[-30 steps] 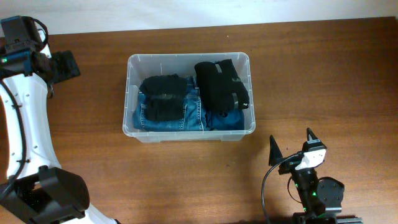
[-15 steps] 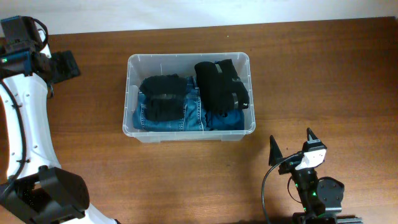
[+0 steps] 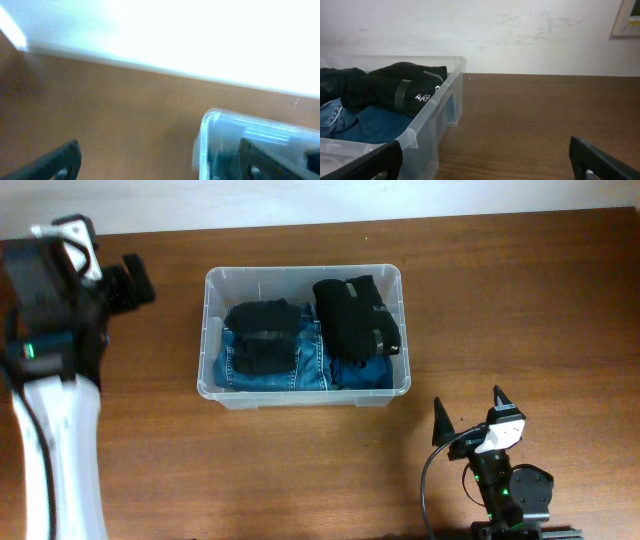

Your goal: Pack container

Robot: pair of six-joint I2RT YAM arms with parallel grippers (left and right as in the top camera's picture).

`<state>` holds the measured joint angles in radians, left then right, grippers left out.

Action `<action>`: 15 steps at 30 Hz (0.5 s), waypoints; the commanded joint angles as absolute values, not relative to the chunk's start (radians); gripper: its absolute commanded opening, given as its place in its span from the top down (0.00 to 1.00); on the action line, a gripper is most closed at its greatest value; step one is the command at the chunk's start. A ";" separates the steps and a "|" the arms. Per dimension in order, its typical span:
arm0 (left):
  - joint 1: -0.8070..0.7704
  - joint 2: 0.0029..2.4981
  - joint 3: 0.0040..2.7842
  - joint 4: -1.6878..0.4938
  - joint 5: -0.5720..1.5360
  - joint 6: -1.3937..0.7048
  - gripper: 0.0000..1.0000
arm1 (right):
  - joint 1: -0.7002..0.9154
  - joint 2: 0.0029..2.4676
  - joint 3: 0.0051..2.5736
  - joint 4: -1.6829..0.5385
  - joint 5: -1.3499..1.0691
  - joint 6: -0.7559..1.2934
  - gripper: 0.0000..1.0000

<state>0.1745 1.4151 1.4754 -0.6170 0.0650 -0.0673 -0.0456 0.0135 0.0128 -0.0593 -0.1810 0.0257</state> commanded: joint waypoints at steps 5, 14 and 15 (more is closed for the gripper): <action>0.167 0.946 0.873 -0.396 0.120 -0.051 0.01 | -0.039 0.004 0.006 -0.064 -0.172 0.031 0.01; 0.139 0.496 0.315 -0.040 0.117 -0.052 0.01 | -0.039 0.004 0.006 -0.064 -0.172 0.031 0.02; 0.128 0.444 0.248 -0.006 0.117 -0.052 0.01 | -0.039 0.004 0.006 -0.064 -0.172 0.031 0.02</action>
<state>0.1501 0.5365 0.3771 -0.0612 0.1055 -0.0673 -0.0456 0.0101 0.0128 -0.0593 -0.1806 0.0261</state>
